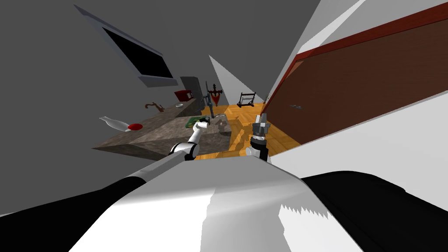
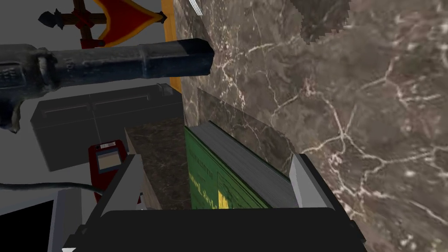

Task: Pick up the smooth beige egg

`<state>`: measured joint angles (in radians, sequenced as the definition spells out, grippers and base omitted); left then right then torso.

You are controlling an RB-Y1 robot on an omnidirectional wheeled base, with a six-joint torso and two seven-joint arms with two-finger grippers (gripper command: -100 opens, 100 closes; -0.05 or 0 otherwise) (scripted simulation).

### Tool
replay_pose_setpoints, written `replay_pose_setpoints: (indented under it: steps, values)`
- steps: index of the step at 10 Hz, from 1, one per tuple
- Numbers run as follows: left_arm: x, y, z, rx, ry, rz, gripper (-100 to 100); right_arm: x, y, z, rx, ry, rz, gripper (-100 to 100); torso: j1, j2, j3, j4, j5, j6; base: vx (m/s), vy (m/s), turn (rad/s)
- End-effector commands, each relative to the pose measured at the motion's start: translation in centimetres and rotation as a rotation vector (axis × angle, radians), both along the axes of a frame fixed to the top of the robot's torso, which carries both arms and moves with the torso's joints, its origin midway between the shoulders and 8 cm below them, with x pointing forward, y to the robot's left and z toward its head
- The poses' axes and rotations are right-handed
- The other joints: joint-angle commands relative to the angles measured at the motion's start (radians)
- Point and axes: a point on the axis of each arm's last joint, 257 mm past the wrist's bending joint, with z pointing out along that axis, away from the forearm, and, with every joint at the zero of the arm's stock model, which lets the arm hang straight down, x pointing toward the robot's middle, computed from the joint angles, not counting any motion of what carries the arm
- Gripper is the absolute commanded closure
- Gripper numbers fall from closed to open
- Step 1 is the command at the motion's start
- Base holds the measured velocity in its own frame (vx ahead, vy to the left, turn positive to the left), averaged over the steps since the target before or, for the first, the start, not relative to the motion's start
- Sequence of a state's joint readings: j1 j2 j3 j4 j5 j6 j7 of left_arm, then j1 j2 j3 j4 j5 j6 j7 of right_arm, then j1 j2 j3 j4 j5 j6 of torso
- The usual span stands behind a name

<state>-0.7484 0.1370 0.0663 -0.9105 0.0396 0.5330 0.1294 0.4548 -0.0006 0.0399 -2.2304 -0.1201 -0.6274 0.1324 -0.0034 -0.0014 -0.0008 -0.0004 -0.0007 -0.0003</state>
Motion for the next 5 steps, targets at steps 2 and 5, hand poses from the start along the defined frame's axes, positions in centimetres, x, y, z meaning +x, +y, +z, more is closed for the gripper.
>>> replay_pose_setpoints:
  steps: [2, 5]
  values:
    - [0.1, -1.6, -0.9, -0.013, 0.082, -0.007, -100, 0.0, 0.0, 0.0, 0.0, 0.0, 0.0, 0, 0.0, 0.0, 0.0, 0.0, 0.0, 0.0, 0.021, -0.052, 0.017]
    - [-0.4, -2.6, -2.4, -0.017, 0.154, -0.011, -100, 0.0, 0.0, 0.0, 0.0, 0.0, 0.0, 0, 0.0, 0.0, 0.0, 0.0, 0.0, 0.0, 0.019, -0.043, 0.015]
